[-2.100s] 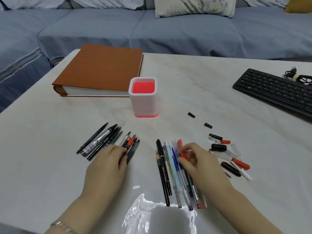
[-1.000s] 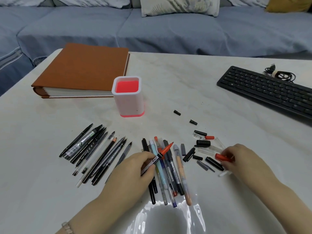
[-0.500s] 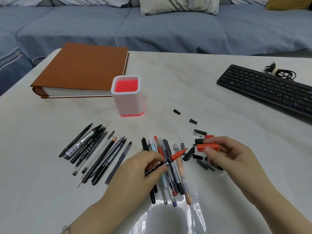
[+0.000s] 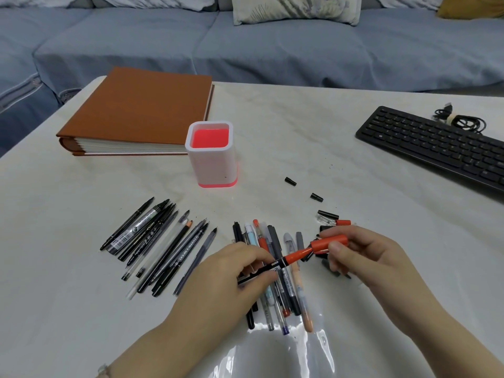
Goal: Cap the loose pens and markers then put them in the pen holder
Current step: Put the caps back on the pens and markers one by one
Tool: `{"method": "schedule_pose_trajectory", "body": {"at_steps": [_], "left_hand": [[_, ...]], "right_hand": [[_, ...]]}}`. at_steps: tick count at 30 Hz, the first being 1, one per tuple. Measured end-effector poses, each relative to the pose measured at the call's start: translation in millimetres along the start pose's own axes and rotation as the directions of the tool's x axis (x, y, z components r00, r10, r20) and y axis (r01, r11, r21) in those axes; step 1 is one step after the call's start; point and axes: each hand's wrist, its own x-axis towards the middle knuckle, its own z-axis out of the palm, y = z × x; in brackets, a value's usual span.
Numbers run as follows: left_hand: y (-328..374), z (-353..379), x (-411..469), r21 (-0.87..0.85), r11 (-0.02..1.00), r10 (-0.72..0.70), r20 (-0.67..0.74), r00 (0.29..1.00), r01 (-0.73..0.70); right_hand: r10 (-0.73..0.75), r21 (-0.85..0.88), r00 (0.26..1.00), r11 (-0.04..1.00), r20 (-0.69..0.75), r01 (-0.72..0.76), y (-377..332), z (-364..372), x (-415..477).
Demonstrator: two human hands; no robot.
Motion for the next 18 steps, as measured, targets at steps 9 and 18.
{"method": "schedule_pose_trajectory", "body": {"at_steps": [9, 18], "left_hand": [[0, 0, 2, 0.013, 0.998, 0.061, 0.001, 0.998, -0.061], [-1, 1, 6, -0.125, 0.992, 0.039, 0.104, 0.994, -0.026]], "right_hand": [[-0.024, -0.023, 0.994, 0.999, 0.103, 0.027, -1, 11, 0], [-0.111, -0.086, 0.973, 0.988, 0.2, 0.131, -4, 16, -2]]}}
